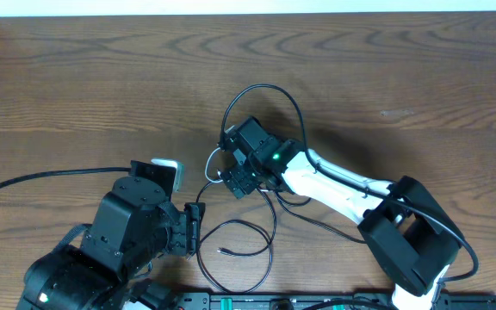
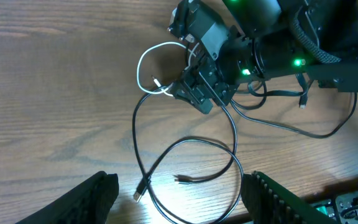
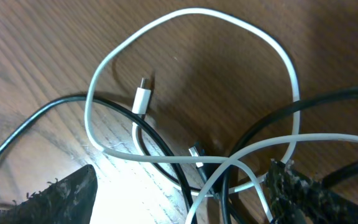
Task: Untangle cables
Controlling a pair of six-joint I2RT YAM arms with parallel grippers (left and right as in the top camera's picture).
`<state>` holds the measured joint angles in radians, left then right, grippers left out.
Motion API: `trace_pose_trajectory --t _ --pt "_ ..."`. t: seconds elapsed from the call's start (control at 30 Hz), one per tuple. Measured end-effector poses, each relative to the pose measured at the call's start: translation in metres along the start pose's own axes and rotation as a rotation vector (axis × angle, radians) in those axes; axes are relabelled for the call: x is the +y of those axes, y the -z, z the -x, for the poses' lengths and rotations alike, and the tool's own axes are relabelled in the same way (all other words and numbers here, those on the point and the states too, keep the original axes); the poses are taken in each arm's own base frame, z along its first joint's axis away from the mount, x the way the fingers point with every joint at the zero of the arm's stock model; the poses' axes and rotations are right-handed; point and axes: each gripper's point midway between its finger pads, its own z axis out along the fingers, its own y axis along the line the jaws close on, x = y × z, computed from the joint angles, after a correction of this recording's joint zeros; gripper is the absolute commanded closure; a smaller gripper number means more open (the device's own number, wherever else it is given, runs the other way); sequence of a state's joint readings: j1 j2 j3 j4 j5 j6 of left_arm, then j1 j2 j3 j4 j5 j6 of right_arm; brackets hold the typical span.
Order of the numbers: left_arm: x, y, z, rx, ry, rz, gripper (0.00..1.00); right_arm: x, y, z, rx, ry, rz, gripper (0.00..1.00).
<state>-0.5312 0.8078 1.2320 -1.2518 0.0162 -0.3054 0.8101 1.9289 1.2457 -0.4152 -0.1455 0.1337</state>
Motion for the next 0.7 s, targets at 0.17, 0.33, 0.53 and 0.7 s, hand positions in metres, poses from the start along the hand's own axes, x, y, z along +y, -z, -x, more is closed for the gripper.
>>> trace_pose_trajectory --t 0.17,0.33,0.53,0.7 --pt "0.000 0.000 0.000 0.000 0.005 0.000 0.30 -0.004 -0.014 -0.011 0.043 0.000 -0.006 0.17" --pt "0.000 0.000 0.000 0.000 0.005 0.000 0.30 -0.006 -0.020 -0.015 0.056 0.004 -0.011 0.17" --pt "0.000 0.000 0.000 -0.001 0.005 0.000 0.30 -0.006 -0.020 -0.015 0.057 0.003 -0.012 0.32" --pt "0.000 0.000 0.000 -0.001 0.005 0.000 0.30 -0.006 -0.020 -0.016 0.059 0.004 -0.012 0.37"
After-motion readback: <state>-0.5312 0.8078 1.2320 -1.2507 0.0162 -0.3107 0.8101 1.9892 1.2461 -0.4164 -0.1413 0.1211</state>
